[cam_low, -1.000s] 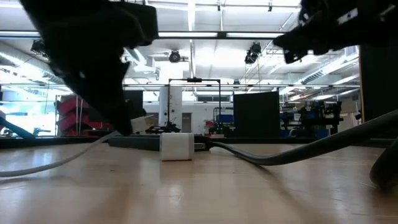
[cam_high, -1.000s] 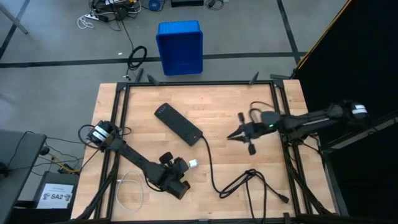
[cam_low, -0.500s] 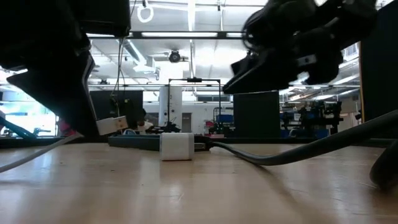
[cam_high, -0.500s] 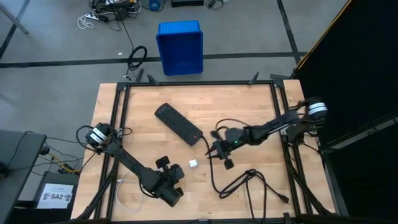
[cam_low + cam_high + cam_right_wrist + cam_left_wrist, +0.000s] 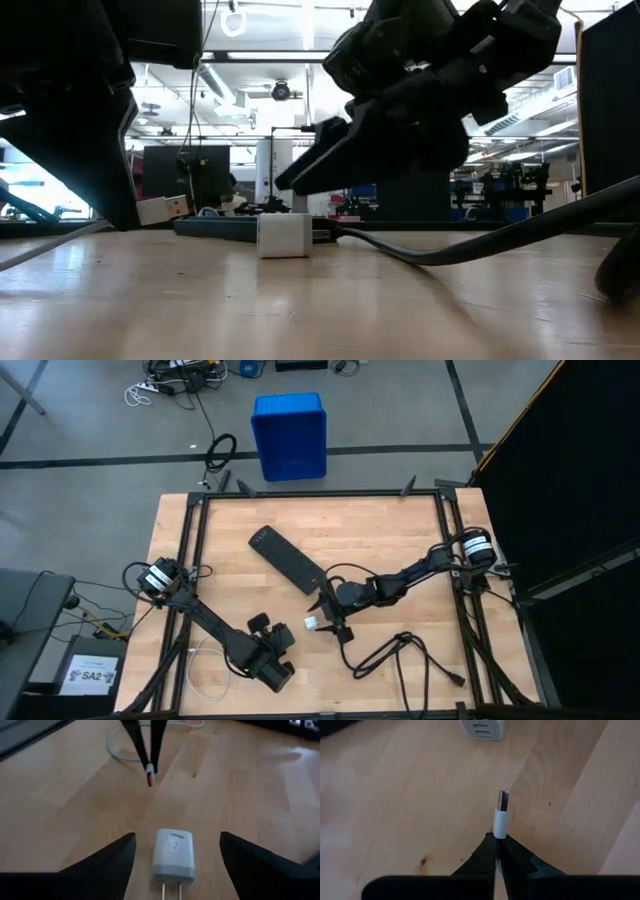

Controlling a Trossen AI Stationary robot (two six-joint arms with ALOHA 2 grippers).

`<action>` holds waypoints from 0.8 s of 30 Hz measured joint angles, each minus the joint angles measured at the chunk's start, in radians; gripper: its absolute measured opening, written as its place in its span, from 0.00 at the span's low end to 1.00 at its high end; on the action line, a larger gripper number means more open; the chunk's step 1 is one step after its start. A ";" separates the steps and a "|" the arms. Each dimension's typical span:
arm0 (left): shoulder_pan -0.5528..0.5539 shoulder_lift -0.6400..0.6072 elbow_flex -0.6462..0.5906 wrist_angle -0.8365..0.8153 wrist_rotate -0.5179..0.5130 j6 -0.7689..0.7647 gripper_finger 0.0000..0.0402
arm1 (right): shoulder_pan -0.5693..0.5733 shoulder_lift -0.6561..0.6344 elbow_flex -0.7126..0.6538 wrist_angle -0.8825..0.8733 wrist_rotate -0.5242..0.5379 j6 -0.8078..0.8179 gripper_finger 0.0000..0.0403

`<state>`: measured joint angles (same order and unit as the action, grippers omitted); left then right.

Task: Insert USB
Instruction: Insert the white USB cable into the white charger adapter

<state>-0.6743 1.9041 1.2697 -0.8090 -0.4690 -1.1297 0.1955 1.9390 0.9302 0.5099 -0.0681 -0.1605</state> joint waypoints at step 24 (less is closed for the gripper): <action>-0.025 -0.013 -0.032 0.063 -0.074 0.154 0.00 | 0.012 0.039 0.000 0.022 0.047 0.074 0.61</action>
<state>-0.6991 1.8914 1.2373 -0.7464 -0.5434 -0.9755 0.2074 1.9781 0.9298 0.5316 -0.0211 -0.0868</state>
